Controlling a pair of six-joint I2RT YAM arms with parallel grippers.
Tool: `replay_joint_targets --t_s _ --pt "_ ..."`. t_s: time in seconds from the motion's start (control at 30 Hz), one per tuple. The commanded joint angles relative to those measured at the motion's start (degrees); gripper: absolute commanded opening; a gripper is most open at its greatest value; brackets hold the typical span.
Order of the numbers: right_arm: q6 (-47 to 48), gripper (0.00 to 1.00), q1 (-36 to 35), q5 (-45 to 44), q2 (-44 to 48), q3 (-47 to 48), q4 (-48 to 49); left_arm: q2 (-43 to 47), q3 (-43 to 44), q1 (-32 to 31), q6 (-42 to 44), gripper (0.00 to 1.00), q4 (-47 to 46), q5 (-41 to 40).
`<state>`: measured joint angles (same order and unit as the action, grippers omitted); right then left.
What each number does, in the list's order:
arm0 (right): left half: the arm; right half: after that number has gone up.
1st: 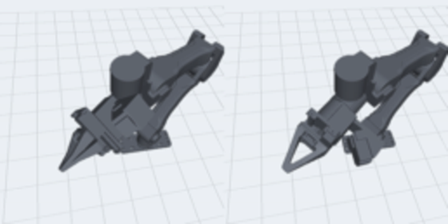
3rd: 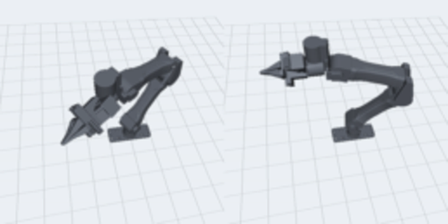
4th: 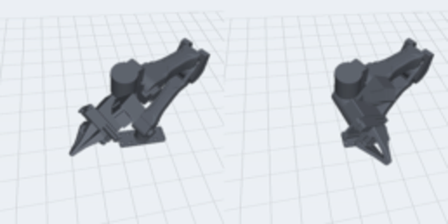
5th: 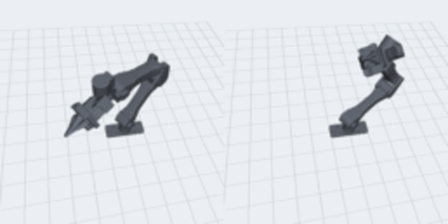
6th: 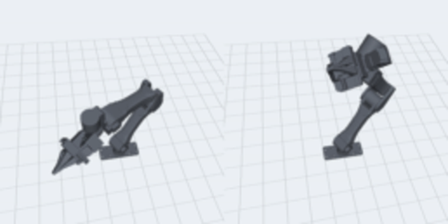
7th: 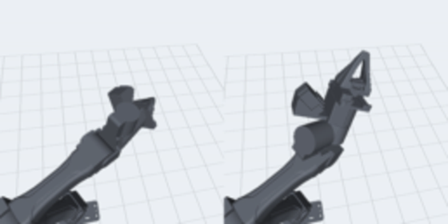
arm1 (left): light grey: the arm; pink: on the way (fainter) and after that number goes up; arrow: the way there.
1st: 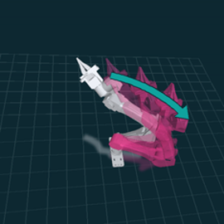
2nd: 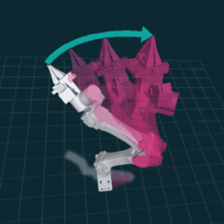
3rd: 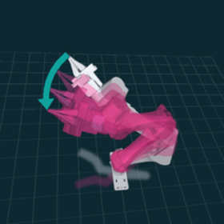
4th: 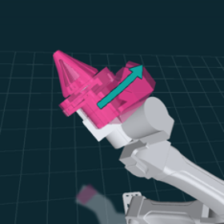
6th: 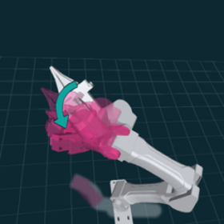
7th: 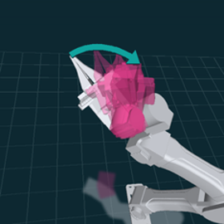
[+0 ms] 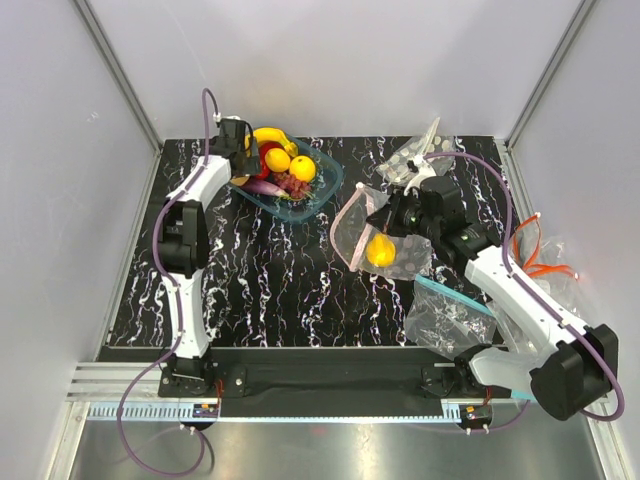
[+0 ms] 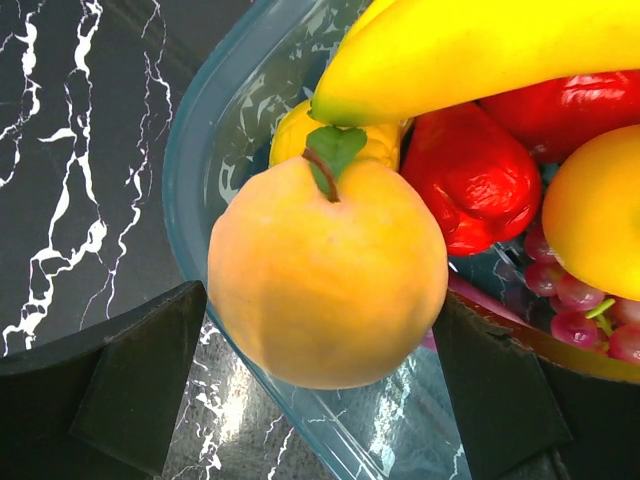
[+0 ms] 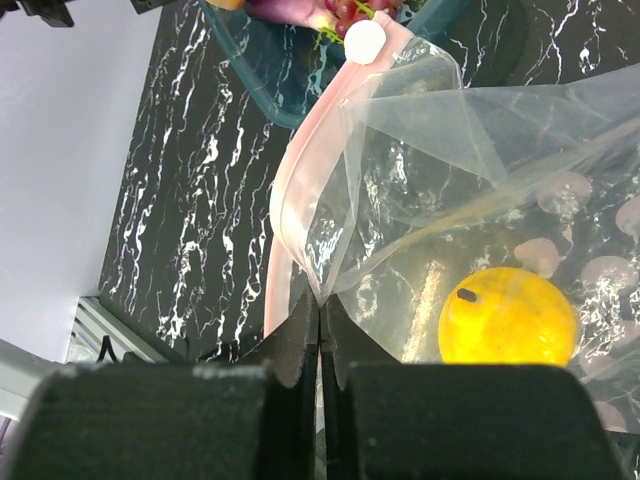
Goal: Place the food in the zip-top bag and seal the zipper
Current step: Pick up the fake fruit from the bin.
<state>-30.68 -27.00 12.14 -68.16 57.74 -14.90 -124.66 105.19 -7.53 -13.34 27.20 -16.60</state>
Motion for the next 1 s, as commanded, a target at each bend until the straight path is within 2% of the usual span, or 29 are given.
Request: replay_joint_targets --t_s 0.0,0.03,0.17,0.2,0.23,0.33,0.47,0.6,0.77,0.83,0.97 --pt "1.0 0.0 -0.2 0.5 -0.7 2.6 1.1 1.4 1.6 0.9 0.8 0.94 -2.8 1.5" --pt "0.9 0.0 -0.3 0.6 -0.7 2.7 1.2 1.4 1.5 0.8 0.9 0.91 -2.7 2.0" --pt "0.1 0.0 -0.2 1.0 -0.6 2.7 1.5 0.5 1.9 1.2 1.0 0.91 -1.6 2.6" --pt "0.0 0.0 -0.2 1.1 -0.4 2.6 1.4 0.2 2.1 1.3 1.0 0.89 -1.2 3.1" --pt "-0.3 0.0 -0.2 1.0 -0.1 2.5 1.5 0.3 2.2 1.6 1.0 0.83 -1.0 4.1" --pt "-0.1 0.0 -0.3 0.9 0.0 2.6 1.3 3.4 -1.5 1.6 0.6 0.79 -3.5 6.7" --pt "0.3 0.0 -0.2 0.1 0.2 3.5 0.2 13.9 -9.3 1.6 1.0 0.78 -10.7 11.4" --pt "0.8 0.0 -0.2 0.1 0.0 4.5 -0.7 21.6 -14.8 1.6 0.5 0.77 -10.9 14.3" --pt "0.9 0.0 -0.2 0.2 0.0 5.1 -1.4 33.7 -24.8 1.2 -6.7 0.76 -15.6 26.8" --pt "0.5 0.0 -0.2 0.8 0.4 5.2 -1.3 37.3 -30.6 -0.4 -8.6 0.75 -20.0 31.3" --pt "0.4 0.0 -0.3 1.3 0.9 5.0 -1.5 46.1 -37.8 -5.3 -12.9 0.75 -25.3 33.7"
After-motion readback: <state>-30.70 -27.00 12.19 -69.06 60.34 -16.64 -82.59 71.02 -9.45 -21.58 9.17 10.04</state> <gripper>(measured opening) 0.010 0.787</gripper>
